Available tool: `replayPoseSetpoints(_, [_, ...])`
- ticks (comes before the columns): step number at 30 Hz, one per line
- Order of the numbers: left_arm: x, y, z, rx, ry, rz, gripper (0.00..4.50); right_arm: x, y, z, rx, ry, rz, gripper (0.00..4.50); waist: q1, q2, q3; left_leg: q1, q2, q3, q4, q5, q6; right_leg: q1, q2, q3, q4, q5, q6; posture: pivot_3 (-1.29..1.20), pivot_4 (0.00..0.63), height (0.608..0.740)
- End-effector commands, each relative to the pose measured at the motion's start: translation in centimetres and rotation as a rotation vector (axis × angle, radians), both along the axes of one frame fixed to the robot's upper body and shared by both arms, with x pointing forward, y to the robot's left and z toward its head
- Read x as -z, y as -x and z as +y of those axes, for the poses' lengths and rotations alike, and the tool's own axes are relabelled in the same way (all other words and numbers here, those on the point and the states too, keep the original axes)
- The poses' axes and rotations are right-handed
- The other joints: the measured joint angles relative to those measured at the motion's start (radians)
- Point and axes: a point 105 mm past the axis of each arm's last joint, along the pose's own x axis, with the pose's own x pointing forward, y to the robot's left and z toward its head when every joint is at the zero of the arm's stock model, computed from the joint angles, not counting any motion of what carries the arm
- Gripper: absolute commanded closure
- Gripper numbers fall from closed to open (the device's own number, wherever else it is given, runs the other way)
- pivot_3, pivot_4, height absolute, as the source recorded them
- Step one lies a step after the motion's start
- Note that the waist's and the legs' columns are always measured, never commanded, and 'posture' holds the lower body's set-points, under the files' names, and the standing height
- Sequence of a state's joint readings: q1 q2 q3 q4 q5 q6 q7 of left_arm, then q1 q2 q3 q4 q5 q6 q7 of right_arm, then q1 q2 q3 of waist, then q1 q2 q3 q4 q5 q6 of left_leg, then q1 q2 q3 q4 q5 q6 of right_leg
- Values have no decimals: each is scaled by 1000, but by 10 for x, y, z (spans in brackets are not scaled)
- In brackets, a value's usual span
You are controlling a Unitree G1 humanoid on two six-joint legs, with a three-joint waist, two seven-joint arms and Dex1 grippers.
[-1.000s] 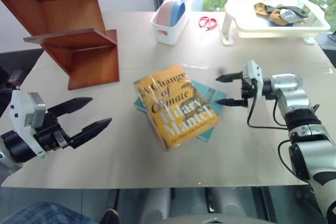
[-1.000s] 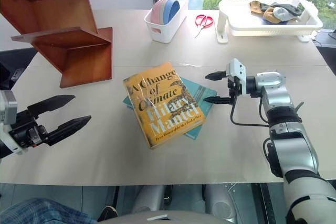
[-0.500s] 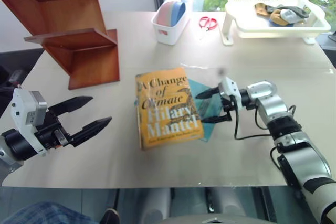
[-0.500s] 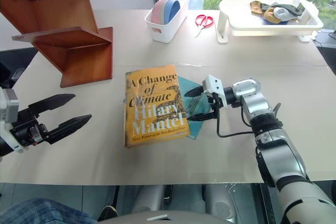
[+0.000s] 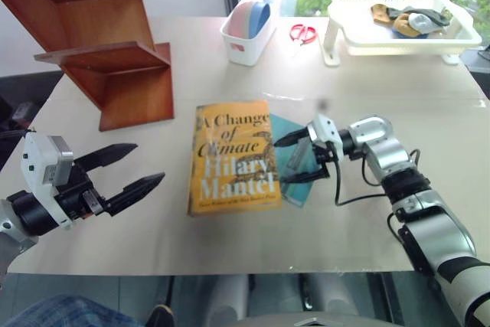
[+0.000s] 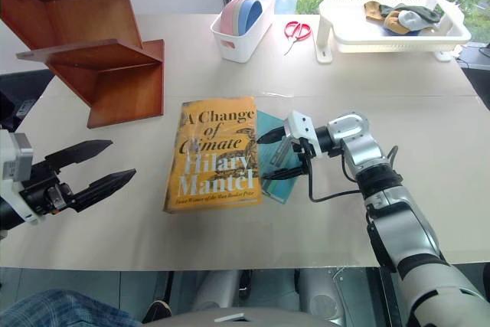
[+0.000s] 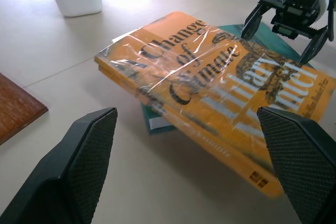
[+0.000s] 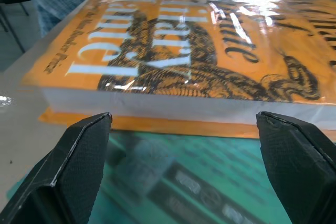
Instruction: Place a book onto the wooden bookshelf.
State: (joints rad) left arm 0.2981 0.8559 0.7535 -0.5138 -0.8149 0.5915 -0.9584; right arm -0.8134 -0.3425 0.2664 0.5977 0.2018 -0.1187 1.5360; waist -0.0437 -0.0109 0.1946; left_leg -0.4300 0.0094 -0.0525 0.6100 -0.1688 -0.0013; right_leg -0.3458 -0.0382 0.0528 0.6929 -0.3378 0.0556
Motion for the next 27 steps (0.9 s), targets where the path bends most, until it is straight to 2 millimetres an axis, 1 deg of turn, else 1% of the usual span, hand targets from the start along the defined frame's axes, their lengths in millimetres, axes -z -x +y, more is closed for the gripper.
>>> replayPoseSetpoints(1, [-4,1,0,2,-16,-25,27,-8,10,7,-112,10,-37,0,0,0,0,0,0,0,0,0,0,0,0,0,0,0,0,0,150,740])
replayPoseSetpoints(7, [-3,2,0,-2,-16,-21,27,-7,15,14,-142,5,-44,0,0,0,0,0,0,0,0,0,0,0,0,0,0,0,0,0,150,740])
replayPoseSetpoints(10, [-1,2,0,-4,-9,-16,27,-10,14,11,-130,1,-53,0,0,0,0,0,0,0,0,0,0,0,0,0,0,0,0,0,150,740])
replayPoseSetpoints(12, [4,2,1,2,10,16,27,-16,11,1,-101,-5,-60,0,0,0,0,0,0,0,0,0,0,0,-1,0,0,0,0,0,150,740])
replayPoseSetpoints(14, [12,2,3,4,20,50,27,-26,9,-12,-56,-48,-45,0,1,0,0,0,0,0,0,0,0,0,-1,0,0,0,0,0,150,740])
replayPoseSetpoints(16, [16,-5,8,4,57,70,27,-33,12,-33,-18,-61,-42,0,3,0,0,0,0,-1,0,0,0,0,-1,0,0,0,0,0,150,740])
replayPoseSetpoints(17, [19,-13,13,0,101,82,27,-37,15,-48,15,-67,-34,0,11,1,0,0,0,-1,0,0,0,0,-2,-1,0,0,0,0,150,740])
replayPoseSetpoints(19, [26,-25,16,13,181,126,27,-46,21,-69,69,-79,-30,0,23,3,1,-1,-1,-3,0,0,0,0,-5,-3,-1,0,0,0,150,740])
replayPoseSetpoints(20, [29,-30,16,29,227,148,27,-51,24,-76,91,-90,-32,0,24,3,2,-2,-3,-5,0,0,0,1,-5,-5,-3,0,0,0,150,740])
replayPoseSetpoints(23, [35,-40,18,65,335,198,27,-65,36,-86,119,-135,-14,0,21,2,2,-2,-3,-4,0,0,0,1,-7,-5,-3,0,0,0,150,740])
replayPoseSetpoints(25, [35,-54,21,78,471,212,27,-78,42,-95,158,-207,6,0,19,2,2,-2,-3,-4,0,0,0,1,-6,-5,-3,0,0,0,150,740])
replayPoseSetpoints(27, [40,-65,20,98,542,257,27,-88,49,-103,174,-266,29,0,16,1,2,-3,-2,-6,0,0,0,1,-5,-6,-2,0,0,0,150,740])
